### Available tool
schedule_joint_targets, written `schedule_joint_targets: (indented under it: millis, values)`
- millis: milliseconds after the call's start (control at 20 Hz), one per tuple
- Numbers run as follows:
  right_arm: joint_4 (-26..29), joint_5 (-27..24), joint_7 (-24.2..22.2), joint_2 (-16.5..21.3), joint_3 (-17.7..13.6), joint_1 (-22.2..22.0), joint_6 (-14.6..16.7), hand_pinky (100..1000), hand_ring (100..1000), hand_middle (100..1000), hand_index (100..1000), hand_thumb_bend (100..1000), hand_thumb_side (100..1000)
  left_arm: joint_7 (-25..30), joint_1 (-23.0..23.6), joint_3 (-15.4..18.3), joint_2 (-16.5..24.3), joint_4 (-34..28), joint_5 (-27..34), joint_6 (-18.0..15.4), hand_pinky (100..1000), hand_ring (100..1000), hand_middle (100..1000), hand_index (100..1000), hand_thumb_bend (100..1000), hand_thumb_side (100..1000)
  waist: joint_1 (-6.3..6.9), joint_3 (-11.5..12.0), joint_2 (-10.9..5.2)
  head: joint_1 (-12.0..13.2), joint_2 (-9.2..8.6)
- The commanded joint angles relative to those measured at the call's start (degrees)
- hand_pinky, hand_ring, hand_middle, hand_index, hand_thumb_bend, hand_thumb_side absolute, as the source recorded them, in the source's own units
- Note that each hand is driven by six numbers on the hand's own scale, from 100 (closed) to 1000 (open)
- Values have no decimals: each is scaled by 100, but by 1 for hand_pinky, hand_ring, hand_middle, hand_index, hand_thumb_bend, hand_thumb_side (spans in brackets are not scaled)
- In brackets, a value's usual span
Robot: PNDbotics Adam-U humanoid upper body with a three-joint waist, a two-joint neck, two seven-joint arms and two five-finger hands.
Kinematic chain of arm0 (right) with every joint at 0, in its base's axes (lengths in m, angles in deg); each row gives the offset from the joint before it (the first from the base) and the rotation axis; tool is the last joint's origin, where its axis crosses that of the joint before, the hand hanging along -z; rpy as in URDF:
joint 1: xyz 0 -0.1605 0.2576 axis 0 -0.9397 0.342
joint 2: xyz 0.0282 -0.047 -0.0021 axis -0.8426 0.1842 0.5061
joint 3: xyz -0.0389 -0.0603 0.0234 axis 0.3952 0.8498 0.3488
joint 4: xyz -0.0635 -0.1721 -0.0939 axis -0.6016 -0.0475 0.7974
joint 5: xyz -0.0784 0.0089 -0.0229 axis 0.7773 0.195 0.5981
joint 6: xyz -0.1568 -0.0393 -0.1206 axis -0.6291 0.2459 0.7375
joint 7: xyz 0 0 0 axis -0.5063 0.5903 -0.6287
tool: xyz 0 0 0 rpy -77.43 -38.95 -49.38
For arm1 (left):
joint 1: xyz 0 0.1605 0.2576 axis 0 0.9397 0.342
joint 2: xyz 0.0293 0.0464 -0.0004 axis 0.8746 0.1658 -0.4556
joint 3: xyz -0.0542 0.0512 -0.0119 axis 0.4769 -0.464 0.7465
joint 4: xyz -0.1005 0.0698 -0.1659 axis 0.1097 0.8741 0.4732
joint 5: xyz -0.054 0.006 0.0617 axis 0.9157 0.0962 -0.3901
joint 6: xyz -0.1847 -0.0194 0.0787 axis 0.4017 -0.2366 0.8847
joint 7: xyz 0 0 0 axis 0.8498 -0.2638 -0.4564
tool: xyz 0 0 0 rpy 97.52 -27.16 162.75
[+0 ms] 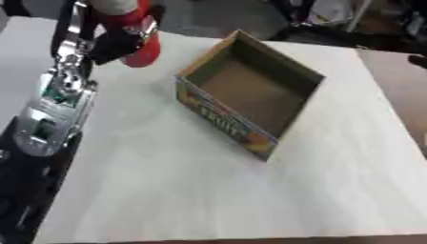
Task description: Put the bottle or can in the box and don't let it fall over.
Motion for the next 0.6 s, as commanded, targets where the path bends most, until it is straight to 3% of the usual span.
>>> schedule_joint_targets:
  millis: [50, 100, 150, 600]
  values:
    - [112, -29, 4, 73, -27, 125, 27, 798, 784, 792, 926, 100, 770, -43, -221, -35, -318, -8, -220, -38, 870, 819, 770, 558, 406, 268, 65, -48, -199, 308, 30]
    - [115, -30, 7, 60, -20, 152, 30, 798, 785, 792, 926, 100, 792, -62, -239, -39, -408, 37, -279, -50, 870, 819, 771, 560, 516, 216, 82, -67, -202, 384, 24]
    - [119, -32, 10, 47, -14, 183, 33, 798, 785, 792, 927, 100, 768, -76, -254, -46, -489, 81, -329, -61, 870, 819, 771, 560, 409, 270, 100, -94, -200, 455, 15]
    - [104, -33, 45, -35, 28, 324, 32, 796, 784, 792, 929, 100, 781, -223, -369, -42, -770, 349, -712, -153, 871, 819, 771, 553, 413, 269, 323, -313, -154, 793, -45]
